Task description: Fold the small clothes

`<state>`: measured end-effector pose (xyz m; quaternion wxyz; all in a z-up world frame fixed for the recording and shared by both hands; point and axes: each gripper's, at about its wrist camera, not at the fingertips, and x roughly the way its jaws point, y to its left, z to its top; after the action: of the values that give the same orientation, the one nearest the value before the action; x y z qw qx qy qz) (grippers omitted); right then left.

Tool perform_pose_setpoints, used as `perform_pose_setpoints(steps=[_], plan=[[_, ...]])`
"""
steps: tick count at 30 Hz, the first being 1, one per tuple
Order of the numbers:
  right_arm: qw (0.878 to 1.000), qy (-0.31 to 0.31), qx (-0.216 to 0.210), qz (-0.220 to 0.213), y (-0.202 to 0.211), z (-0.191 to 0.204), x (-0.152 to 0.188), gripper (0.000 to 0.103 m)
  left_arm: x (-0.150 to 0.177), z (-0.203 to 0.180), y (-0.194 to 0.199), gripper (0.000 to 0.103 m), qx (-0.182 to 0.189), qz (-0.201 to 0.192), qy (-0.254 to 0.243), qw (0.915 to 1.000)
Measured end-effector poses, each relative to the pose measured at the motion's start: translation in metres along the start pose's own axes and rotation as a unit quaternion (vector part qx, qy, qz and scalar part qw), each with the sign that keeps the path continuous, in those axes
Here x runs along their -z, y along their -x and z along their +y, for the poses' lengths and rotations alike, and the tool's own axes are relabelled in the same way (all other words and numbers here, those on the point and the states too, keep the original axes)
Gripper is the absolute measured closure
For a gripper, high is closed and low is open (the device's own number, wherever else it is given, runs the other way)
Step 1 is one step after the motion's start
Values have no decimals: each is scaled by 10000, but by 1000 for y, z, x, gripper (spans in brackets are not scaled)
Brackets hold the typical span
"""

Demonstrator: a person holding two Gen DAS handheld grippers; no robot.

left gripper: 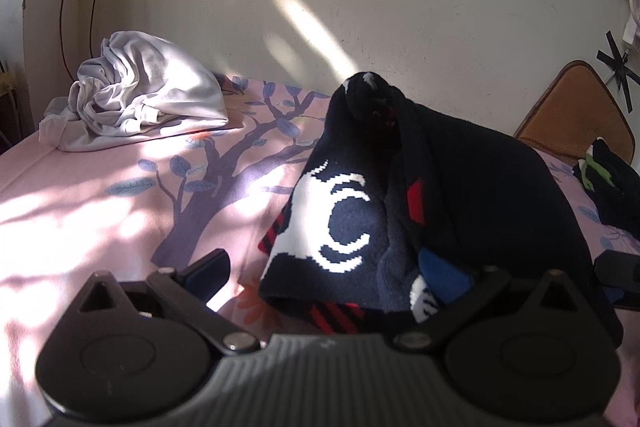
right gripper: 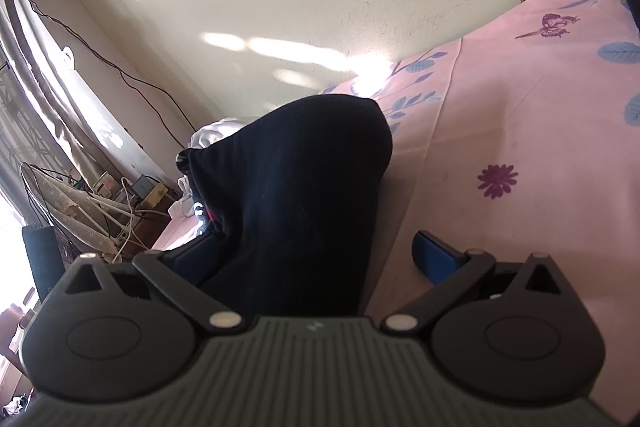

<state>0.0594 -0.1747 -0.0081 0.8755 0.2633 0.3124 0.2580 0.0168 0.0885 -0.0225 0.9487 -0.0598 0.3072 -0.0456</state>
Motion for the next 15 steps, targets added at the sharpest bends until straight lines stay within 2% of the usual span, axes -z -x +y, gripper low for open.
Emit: perform_pose_setpoints(steps=[6, 15], plan=[[10000, -3, -20, 6, 1, -1, 0, 0, 1, -8, 5, 0, -214, -130, -197, 9995], [10000, -10, -55, 7, 1, -2, 0, 0, 2, -9, 6, 0, -256, -166, -259, 9992]])
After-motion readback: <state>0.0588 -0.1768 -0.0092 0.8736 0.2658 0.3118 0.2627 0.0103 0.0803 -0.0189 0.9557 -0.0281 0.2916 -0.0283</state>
